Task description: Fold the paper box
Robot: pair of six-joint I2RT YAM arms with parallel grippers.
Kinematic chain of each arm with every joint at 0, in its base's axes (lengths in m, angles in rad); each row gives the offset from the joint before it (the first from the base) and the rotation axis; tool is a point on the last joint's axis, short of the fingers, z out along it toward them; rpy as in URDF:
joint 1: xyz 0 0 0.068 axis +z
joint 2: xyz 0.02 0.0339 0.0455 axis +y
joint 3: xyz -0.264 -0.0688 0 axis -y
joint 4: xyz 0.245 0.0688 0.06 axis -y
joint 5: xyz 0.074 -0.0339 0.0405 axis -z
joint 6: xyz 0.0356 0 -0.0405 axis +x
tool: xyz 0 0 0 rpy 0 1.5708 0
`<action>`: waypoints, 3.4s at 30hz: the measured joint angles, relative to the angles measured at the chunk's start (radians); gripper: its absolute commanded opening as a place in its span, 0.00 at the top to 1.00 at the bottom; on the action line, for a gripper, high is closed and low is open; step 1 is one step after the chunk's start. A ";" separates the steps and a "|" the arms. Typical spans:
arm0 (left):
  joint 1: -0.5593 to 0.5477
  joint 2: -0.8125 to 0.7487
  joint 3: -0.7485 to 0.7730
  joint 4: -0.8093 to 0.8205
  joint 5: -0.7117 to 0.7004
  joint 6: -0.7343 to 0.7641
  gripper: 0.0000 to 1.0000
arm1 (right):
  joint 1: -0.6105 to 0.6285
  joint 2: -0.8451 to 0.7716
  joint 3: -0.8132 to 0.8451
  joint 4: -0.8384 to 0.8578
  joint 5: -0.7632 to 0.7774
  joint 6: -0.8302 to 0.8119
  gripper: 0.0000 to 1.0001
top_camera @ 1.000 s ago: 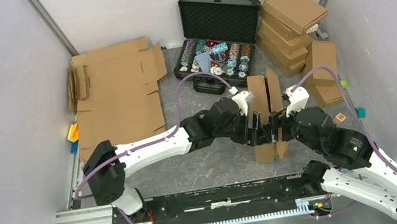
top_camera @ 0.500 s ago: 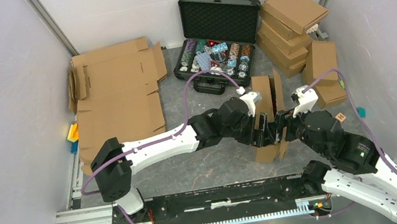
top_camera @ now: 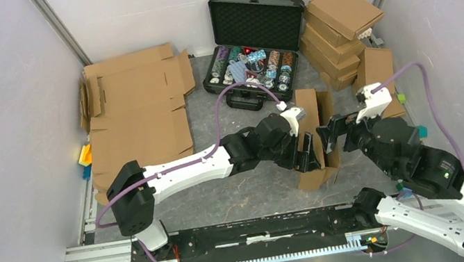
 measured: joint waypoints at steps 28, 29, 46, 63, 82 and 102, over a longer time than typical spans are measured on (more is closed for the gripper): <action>0.143 -0.010 -0.007 -0.011 0.125 0.028 0.13 | -0.359 0.382 0.090 0.110 0.604 -0.161 0.86; 0.146 -0.006 -0.004 -0.011 0.128 0.032 0.14 | -0.409 0.378 0.054 0.125 0.573 -0.169 0.81; 0.148 0.025 0.010 0.006 0.172 0.045 0.15 | -0.953 0.269 -0.367 0.414 -0.202 -0.096 0.02; 0.148 0.035 0.040 -0.035 0.201 0.094 0.16 | -1.180 0.443 -0.524 0.573 -0.313 -0.118 0.13; 0.149 0.032 0.040 -0.051 0.206 0.095 0.16 | -1.212 0.303 -0.525 0.546 -0.581 -0.127 0.93; 0.436 -0.463 -0.565 0.231 0.269 0.061 0.01 | -0.857 0.416 -0.204 0.499 -0.780 -0.188 0.99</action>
